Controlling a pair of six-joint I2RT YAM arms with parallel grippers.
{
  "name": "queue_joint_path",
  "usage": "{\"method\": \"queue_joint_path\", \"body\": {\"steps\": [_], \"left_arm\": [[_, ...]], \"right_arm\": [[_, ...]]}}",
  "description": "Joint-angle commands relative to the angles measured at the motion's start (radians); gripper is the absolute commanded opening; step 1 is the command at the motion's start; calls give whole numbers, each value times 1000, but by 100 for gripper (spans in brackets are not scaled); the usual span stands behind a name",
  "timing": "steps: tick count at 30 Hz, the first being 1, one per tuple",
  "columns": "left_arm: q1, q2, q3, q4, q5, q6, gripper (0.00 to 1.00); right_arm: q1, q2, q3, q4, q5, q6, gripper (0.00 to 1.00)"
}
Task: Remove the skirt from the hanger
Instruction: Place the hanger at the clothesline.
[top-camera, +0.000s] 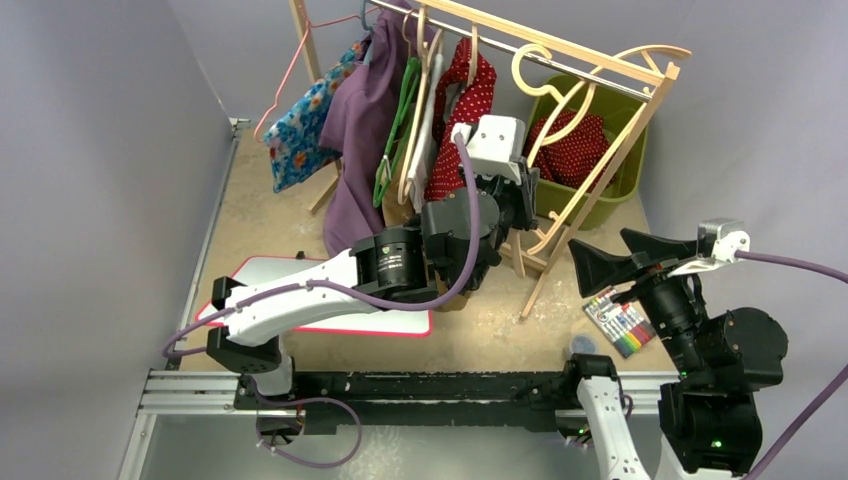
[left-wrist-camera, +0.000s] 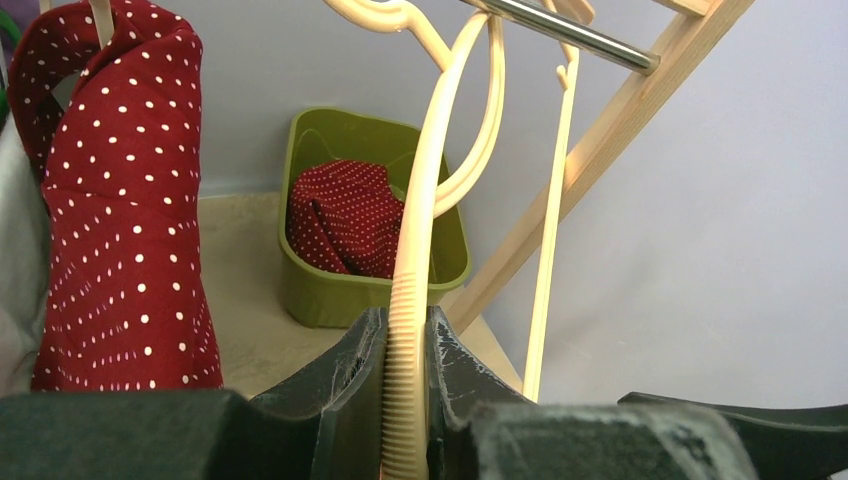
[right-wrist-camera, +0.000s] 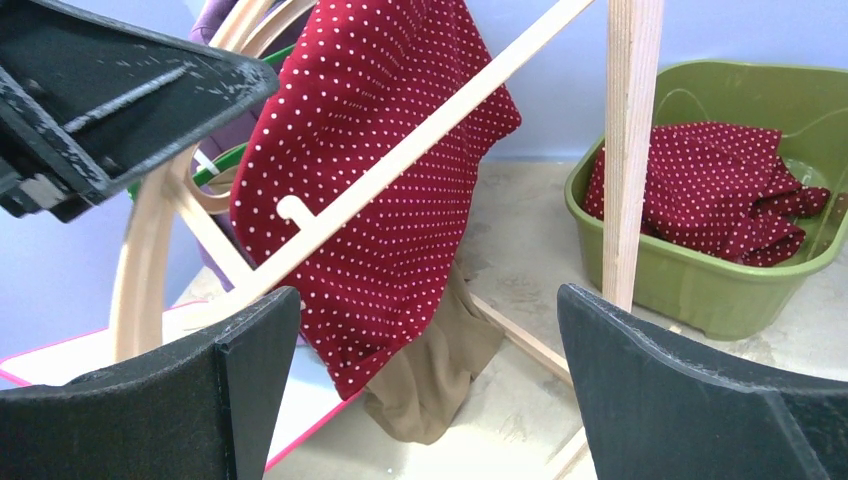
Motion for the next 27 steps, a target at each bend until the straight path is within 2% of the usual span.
{"method": "queue_joint_path", "body": {"steps": [1,10,15,18,27], "left_arm": [[-25,-15,-16,172,34,-11,0],[-18,28,35,160,28,-21,0],[-18,-42,-111,256,28,-52,0],[-18,-48,-116,265,21,-48,0],[10,13,3,197,41,-34,0]], "right_arm": [[1,-4,39,38,-12,-17,99],[0,-8,41,45,-16,-13,99],[0,-10,42,44,-9,-13,99],[0,-11,36,44,-11,-13,99],[0,-14,44,42,-6,-11,99]]}}
